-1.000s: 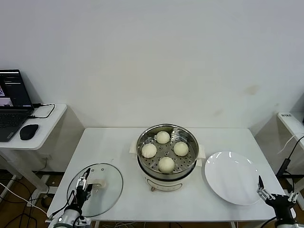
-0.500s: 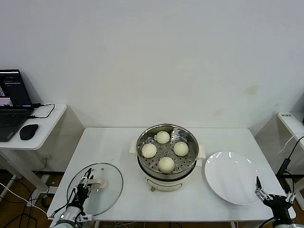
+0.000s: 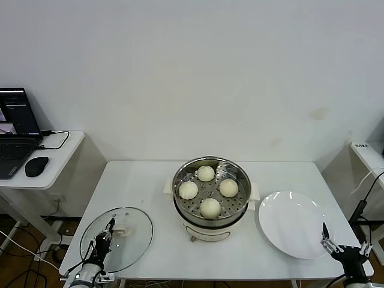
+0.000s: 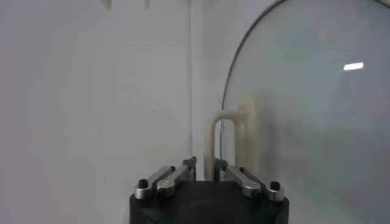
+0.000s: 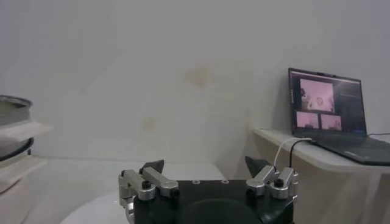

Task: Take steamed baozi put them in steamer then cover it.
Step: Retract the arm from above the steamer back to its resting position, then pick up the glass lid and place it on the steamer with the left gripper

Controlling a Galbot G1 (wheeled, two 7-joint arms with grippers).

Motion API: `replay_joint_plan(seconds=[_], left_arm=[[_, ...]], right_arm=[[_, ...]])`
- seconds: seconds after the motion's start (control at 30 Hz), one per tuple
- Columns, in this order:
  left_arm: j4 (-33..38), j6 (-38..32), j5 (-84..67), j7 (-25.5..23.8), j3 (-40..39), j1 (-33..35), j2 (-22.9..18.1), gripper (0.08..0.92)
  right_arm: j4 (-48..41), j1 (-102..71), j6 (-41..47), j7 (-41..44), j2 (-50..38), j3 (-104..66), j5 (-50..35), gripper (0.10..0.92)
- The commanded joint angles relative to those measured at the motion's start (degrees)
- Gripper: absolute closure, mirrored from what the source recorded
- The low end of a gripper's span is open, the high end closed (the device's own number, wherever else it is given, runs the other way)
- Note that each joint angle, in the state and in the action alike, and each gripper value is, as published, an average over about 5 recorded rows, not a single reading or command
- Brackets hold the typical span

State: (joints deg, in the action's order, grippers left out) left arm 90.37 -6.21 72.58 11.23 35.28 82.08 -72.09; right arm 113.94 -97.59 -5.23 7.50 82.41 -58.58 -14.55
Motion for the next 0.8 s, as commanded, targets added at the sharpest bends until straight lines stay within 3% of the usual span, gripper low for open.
replay_joint_plan(seconds=[0.03,0.2,0.5,0.67,0.8], left_arm=[[4.3,-0.4,-0.6,5.5,1.4,1.2,0.5,0.859],[12.1,2.4,-3.1,3.5,3.3,3.3,2.5,0.859],[27.0,13.2,-14.7,-7.8,6.4,3.6,11.7,0.859],[33.7,18.7,-20.3,-11.3,3.0,2.6,17.8,0.859],[34.8,22.2,-23.0,-12.2,-2.9,-0.9,21.7,0.859]], right_arm=[[0.5,-0.1,0.0,0.0,0.0,0.4,0.3,0.203],[1.3,-0.2,0.0,0.1,-0.1,0.6,0.4,0.203],[2.1,-0.9,-0.7,0.4,-0.1,1.9,2.1,0.203],[2.3,-1.3,-1.5,0.6,0.0,3.2,4.1,0.203],[2.2,-1.3,-2.4,0.5,0.5,4.4,6.9,0.203]])
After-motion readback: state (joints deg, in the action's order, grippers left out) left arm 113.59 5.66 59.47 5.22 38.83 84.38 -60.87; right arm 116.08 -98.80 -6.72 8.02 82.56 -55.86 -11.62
